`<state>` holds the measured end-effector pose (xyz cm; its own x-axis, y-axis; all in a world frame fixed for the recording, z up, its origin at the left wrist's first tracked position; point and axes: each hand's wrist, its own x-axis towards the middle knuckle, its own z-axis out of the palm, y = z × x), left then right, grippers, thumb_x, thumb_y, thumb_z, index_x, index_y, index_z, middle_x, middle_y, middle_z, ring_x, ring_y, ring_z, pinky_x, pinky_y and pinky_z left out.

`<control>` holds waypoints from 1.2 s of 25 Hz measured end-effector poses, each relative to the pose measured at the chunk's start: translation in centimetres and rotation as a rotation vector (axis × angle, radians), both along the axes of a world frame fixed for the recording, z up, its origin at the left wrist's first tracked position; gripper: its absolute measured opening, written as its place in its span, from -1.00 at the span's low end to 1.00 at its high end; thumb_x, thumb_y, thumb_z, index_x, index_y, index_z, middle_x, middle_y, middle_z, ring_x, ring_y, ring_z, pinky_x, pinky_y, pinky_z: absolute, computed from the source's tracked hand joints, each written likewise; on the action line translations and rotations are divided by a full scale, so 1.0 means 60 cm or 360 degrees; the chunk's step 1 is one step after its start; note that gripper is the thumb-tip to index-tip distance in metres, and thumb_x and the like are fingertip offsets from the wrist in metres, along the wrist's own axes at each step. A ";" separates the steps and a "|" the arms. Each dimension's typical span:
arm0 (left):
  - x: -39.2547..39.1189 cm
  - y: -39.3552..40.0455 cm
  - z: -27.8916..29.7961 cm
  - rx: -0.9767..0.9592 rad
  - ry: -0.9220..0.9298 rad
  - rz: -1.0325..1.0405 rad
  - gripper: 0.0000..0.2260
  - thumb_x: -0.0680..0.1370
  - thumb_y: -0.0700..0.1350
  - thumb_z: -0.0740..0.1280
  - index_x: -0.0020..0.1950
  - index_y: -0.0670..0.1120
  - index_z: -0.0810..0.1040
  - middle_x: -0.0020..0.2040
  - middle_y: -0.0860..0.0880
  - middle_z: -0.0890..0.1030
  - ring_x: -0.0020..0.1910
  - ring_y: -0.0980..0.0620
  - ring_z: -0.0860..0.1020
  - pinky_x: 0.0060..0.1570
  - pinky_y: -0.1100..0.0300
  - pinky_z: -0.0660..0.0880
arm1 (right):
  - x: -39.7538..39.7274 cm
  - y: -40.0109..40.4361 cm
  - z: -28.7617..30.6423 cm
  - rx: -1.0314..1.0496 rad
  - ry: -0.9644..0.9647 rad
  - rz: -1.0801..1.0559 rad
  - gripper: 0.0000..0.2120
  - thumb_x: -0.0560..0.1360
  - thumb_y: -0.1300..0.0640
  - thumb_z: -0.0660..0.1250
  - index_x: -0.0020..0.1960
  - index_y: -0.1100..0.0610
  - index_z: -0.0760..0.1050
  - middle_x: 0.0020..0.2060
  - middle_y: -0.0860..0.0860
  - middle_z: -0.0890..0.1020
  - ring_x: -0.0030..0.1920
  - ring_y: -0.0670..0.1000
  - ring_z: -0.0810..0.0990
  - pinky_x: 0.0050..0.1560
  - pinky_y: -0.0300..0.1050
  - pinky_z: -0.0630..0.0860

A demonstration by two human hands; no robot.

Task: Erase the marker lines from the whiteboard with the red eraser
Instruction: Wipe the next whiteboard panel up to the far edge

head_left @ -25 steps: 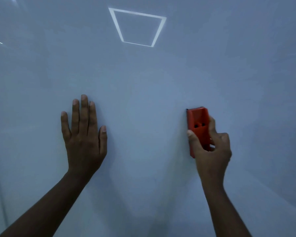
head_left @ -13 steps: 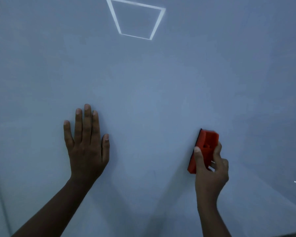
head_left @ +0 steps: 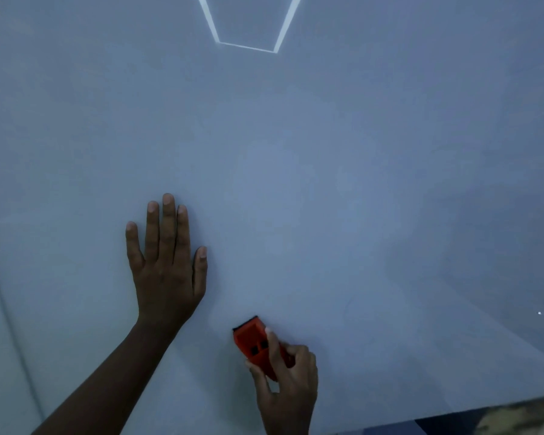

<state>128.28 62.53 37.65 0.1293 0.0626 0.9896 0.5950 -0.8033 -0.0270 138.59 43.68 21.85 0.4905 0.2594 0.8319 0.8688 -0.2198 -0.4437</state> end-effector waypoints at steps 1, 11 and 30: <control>-0.001 0.000 -0.003 0.0008 0.0004 0.0004 -0.41 0.76 -0.02 0.14 0.72 -0.27 0.08 0.72 -0.25 0.09 0.74 -0.16 -0.03 0.68 -0.25 -0.08 | 0.004 -0.005 0.007 0.0009 -0.0017 0.0016 -0.30 0.39 -0.20 0.53 0.48 -0.31 0.38 -0.05 -0.04 0.51 -0.08 0.02 0.52 -0.15 0.02 0.57; -0.006 -0.001 -0.046 0.0001 0.0035 -0.0014 -0.39 0.75 -0.04 0.16 0.73 -0.24 0.05 0.72 -0.24 0.08 0.74 -0.18 -0.01 0.67 -0.27 -0.07 | 0.161 -0.089 0.241 0.0964 0.0781 0.0024 -0.33 0.47 -0.06 0.52 0.52 -0.02 0.41 -0.01 -0.02 0.52 -0.07 -0.22 0.59 -0.10 -0.48 0.50; 0.002 -0.012 -0.119 -0.0059 0.0040 -0.0074 -0.39 0.75 -0.01 0.12 0.73 -0.21 0.01 0.75 -0.15 -0.05 0.74 -0.15 -0.08 0.67 -0.25 -0.15 | 0.103 -0.075 0.043 0.1086 0.1766 -0.0148 -0.26 0.45 -0.21 0.52 0.56 -0.12 0.36 0.07 0.05 0.69 0.09 0.01 0.66 0.15 0.21 0.64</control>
<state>128.41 61.80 30.50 0.1574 0.0923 0.9832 0.5567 -0.8307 -0.0112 144.78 39.15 24.42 0.9895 -0.1234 -0.0756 -0.0363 0.2940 -0.9551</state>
